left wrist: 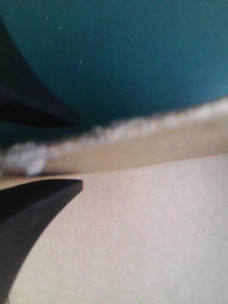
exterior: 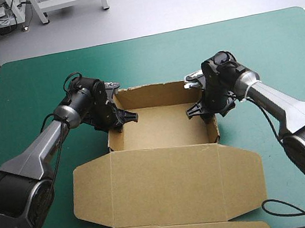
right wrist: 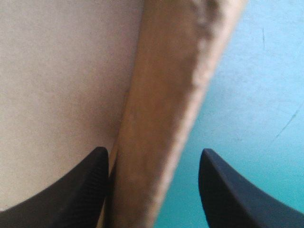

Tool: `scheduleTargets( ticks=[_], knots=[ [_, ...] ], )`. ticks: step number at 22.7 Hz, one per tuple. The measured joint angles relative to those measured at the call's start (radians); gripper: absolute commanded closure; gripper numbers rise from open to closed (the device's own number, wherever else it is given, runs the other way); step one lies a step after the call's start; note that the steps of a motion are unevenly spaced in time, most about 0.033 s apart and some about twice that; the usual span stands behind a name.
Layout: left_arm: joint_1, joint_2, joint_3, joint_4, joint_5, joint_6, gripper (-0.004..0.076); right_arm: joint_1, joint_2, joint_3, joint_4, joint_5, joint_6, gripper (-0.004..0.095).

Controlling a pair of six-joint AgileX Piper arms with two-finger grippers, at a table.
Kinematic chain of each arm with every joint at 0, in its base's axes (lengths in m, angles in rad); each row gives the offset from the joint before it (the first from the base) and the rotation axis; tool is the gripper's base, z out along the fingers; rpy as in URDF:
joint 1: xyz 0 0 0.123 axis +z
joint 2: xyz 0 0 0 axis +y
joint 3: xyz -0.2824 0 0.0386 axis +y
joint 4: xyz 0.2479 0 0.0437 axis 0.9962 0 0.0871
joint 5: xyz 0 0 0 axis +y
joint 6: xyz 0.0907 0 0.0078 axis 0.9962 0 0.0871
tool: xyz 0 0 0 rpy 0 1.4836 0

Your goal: Fold the box

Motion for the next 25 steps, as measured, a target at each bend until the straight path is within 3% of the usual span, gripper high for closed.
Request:
scheduleTargets(
  ticks=[2, 12, 15, 25],
  knots=[
    [0.024, 0.0, 0.0, -0.002, 0.012, 0.003, 0.0236, 0.0, 0.0, 0.0, 0.0, 0.0, 0.0, 0.0371],
    [0.036, 0.0, -0.003, -0.035, 0.025, 0.004, 0.0237, 0.001, 0.006, -0.107, 0.017, 0.016, 0.012, 0.0371],
    [0.036, 0.001, -0.08, -0.035, 0.079, 0.02, 0.0237, 0.001, 0.006, -0.195, 0.026, 0.042, 0.014, 0.037],
    [0.036, 0.001, -0.366, -0.103, 0.106, 0.05, 0.0256, 0.001, -0.028, -0.349, 0.059, 0.067, 0.01, 0.0371]
  ],
)
